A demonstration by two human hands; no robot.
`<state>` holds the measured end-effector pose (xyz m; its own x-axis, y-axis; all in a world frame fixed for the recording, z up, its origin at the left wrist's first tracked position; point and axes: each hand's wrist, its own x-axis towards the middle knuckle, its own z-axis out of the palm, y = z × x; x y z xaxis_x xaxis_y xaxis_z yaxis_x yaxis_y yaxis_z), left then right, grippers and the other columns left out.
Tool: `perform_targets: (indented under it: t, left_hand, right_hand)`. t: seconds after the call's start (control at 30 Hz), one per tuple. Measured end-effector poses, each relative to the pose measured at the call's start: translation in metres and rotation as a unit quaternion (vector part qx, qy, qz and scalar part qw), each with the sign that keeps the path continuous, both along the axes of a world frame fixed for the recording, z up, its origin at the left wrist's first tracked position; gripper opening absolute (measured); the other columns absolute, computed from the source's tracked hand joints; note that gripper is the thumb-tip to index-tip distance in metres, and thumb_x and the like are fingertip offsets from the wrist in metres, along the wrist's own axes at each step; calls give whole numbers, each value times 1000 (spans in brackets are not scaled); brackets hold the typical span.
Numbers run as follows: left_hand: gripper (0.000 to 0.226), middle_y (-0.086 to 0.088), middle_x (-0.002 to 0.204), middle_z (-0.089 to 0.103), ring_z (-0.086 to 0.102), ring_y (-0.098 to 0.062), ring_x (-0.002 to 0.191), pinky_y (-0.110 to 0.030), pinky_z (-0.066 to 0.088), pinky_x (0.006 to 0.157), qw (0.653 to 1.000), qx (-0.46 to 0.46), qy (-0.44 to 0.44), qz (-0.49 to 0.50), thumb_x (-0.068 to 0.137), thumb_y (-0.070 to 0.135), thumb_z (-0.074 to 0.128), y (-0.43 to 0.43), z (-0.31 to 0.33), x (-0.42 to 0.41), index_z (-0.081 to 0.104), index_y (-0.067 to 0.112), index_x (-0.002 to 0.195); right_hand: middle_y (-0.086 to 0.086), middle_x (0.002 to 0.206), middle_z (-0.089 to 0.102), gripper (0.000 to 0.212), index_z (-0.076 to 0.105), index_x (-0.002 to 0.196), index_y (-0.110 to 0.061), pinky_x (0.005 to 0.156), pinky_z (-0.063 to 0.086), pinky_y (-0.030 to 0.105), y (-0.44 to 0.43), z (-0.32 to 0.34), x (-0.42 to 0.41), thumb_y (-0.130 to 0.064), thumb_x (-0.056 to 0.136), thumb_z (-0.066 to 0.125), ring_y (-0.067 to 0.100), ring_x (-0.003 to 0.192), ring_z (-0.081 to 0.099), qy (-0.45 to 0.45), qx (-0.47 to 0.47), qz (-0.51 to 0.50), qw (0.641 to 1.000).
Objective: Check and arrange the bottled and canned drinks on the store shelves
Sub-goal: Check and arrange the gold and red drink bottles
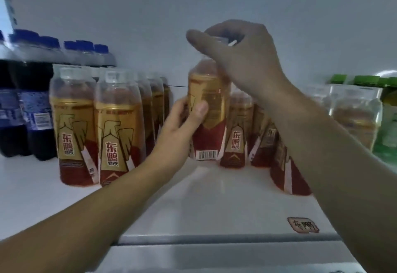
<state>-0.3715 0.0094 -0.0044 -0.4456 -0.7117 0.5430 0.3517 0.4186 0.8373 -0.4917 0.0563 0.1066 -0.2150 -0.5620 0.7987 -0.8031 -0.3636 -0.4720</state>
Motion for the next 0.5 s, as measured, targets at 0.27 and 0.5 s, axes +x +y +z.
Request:
perform_targets:
  t: [0.27,0.5]
  left_hand:
    - [43,1,104,77,73,-15,97,-33,59,84,988,138,47,-42,102,54,30,-3,8,3,67,32,105]
    - [67,7,111,75,67,-19,112,-52,44,108,982,176,-58,20,74,90,27,-8,5,-4,73,48,100]
  right_hand:
    - [20,118,71,71,64,127,-8,101,54,48,-43,-43,1,-64,85,60,31,107,69,-344,177,361,849]
    - [-10,79,71,35,64,97,-25,78,57,36,-35,-50,5,-60,93,58,10,78,71,-301,61,209,928]
